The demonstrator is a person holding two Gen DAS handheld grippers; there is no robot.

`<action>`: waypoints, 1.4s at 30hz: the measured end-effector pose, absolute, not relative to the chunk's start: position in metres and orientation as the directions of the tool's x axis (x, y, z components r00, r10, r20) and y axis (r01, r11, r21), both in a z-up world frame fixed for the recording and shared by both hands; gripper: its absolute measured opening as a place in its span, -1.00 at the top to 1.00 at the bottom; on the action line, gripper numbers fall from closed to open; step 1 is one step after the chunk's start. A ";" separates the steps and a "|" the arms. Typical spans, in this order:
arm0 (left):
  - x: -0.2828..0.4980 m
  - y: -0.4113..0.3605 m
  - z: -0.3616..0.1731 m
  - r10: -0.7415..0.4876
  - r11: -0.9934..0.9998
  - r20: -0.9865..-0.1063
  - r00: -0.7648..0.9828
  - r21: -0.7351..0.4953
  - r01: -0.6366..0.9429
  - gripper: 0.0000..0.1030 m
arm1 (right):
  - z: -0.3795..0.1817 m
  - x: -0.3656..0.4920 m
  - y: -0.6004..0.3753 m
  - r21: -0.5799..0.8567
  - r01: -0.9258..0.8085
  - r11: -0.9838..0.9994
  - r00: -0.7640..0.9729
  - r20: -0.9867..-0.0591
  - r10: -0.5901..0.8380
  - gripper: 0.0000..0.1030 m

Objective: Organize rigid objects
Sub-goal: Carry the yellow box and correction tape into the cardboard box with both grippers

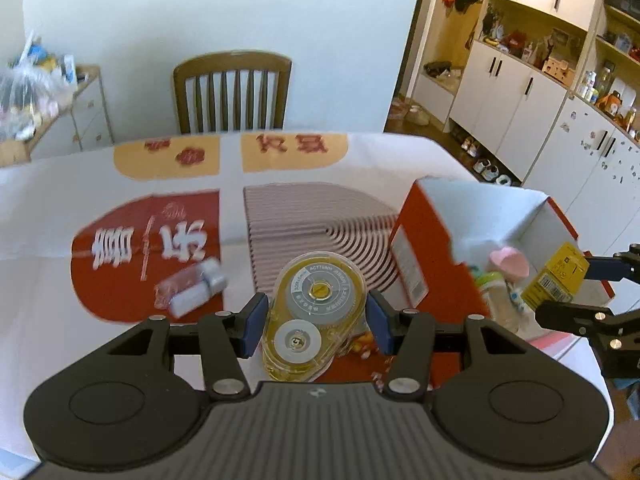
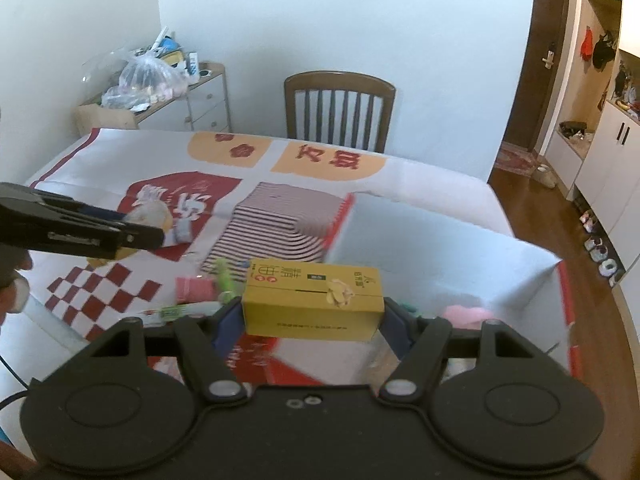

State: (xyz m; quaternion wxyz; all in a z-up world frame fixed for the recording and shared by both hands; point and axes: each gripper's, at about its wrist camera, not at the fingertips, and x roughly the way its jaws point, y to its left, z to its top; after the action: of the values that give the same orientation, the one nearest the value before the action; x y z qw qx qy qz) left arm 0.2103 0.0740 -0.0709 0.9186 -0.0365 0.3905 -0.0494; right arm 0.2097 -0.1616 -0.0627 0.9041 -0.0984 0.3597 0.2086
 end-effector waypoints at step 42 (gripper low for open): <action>0.377 -0.160 -0.143 -0.056 0.984 -0.874 0.483 0.035 0.177 -0.02 | -0.140 0.309 -0.272 -0.008 -0.640 0.768 0.341 -0.899 0.275 -0.37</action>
State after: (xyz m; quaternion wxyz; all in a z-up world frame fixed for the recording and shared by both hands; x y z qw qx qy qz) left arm 0.3770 -0.1604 -0.1426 0.8589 0.0603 0.5041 -0.0678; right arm 0.3091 -0.2719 -0.1398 0.7979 -0.1837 0.4974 0.2868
